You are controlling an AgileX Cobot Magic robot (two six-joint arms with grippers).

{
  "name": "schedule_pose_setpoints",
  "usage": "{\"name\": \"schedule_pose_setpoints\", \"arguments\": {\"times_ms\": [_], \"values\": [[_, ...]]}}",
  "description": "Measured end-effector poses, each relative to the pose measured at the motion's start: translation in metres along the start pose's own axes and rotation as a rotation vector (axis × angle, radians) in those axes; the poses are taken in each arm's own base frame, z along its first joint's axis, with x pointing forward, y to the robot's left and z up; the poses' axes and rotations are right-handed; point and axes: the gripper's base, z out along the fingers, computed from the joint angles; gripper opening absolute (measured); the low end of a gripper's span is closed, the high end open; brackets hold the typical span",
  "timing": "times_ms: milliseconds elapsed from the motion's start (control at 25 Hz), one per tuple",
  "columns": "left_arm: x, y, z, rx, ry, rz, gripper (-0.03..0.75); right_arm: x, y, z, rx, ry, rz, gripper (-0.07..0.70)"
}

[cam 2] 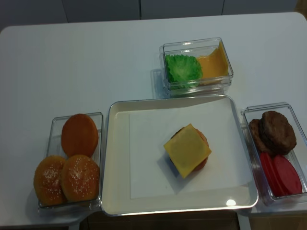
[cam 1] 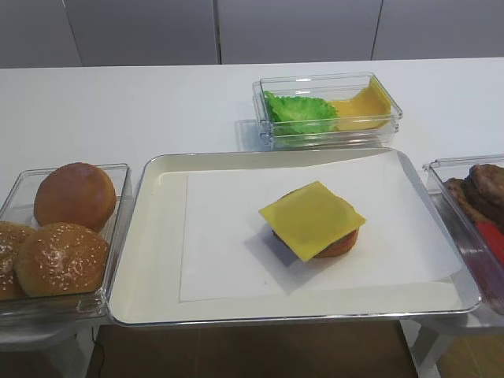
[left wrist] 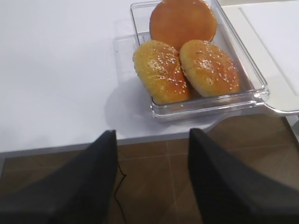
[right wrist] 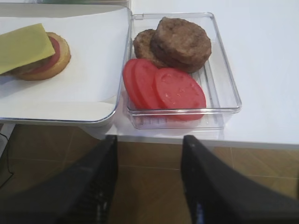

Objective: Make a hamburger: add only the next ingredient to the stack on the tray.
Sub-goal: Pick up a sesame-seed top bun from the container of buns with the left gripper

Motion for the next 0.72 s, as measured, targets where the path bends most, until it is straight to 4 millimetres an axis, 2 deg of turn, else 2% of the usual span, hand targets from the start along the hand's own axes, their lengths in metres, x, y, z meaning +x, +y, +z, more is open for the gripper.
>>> {"name": "schedule_pose_setpoints", "arguments": {"times_ms": [720], "values": [[-0.0004,-0.0002,-0.0005,0.002,-0.002,-0.004,0.380,0.0000,0.0000,0.0000,0.000,0.000,0.000,0.334]]}}
